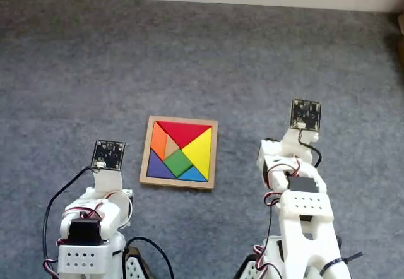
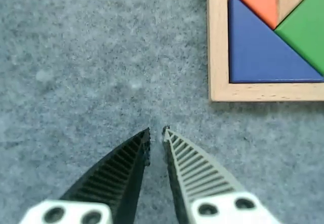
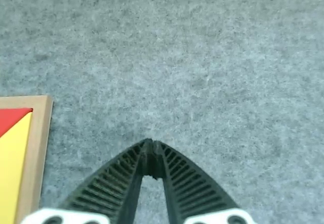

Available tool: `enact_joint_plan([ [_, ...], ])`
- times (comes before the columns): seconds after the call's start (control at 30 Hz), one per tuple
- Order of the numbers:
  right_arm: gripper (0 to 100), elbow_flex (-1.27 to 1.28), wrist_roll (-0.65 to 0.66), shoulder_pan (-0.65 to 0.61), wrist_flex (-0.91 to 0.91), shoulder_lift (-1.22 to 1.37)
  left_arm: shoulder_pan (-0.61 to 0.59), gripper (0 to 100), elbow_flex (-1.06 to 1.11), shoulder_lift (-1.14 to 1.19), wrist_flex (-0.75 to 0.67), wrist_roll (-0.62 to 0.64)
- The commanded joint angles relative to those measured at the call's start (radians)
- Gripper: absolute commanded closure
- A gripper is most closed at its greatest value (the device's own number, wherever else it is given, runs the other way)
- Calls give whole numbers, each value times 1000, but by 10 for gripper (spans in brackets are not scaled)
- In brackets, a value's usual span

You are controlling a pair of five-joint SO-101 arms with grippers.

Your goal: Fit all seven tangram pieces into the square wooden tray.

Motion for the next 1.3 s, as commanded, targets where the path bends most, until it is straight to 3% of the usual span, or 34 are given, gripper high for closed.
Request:
enact_joint_plan([
  [0.0,985,-10,12,12,-19,-25,1,933,21,-47,5,5],
  [0.27,985,-10,5,30,-12,-71,1,933,21,-47,5,5],
  [0.43,985,31,5,21,68,-232,1,933,21,-47,5,5],
  [0.67,985,163,9,-41,68,-469,1,933,21,-47,5,5],
  [1.27,985,415,5,-44,71,-1004,1,933,21,-47,5,5],
])
